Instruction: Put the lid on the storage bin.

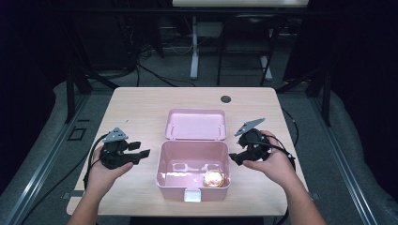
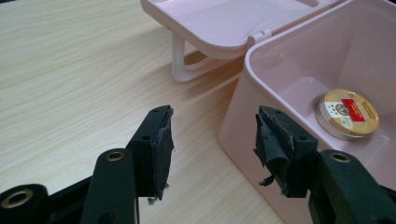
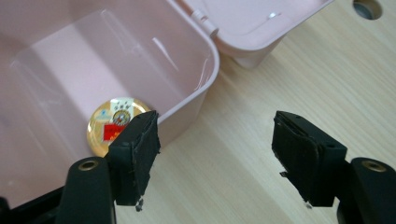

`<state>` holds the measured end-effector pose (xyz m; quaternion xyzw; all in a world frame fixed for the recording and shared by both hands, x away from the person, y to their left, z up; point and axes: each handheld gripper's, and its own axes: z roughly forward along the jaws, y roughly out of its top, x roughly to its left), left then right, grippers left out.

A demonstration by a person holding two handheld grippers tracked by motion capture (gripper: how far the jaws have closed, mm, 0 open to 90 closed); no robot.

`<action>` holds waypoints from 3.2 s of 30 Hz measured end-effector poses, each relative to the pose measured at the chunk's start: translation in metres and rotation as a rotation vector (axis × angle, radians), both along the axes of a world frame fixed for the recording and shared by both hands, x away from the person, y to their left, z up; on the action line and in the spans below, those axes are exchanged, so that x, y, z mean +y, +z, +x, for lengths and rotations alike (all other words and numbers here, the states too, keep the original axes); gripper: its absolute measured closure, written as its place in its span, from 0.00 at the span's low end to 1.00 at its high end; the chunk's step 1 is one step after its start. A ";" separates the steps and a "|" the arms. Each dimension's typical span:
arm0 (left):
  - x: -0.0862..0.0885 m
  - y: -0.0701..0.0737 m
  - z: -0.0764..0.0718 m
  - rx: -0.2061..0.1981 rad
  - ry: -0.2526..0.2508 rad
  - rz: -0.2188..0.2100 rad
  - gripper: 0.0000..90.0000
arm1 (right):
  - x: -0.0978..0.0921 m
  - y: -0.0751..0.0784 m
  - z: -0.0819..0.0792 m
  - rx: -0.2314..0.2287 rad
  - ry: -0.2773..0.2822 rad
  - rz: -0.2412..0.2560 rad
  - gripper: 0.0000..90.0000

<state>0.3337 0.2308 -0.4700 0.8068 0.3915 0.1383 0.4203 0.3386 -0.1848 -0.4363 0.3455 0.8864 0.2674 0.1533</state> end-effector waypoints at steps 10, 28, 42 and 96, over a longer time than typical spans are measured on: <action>-0.002 0.000 -0.001 -0.044 -0.003 0.007 0.50 | 0.002 -0.008 0.003 -0.083 -0.058 0.112 0.36; -0.015 0.001 -0.008 -0.063 -0.067 -0.068 0.55 | -0.021 -0.024 0.016 -0.146 -0.168 0.285 0.49; -0.031 -0.009 -0.011 -0.037 -0.099 -0.102 0.78 | -0.028 -0.029 0.031 -0.158 -0.259 0.316 0.56; -0.038 -0.010 -0.017 -0.045 -0.120 -0.074 0.84 | 0.031 -0.050 0.132 -0.039 -0.468 0.244 0.81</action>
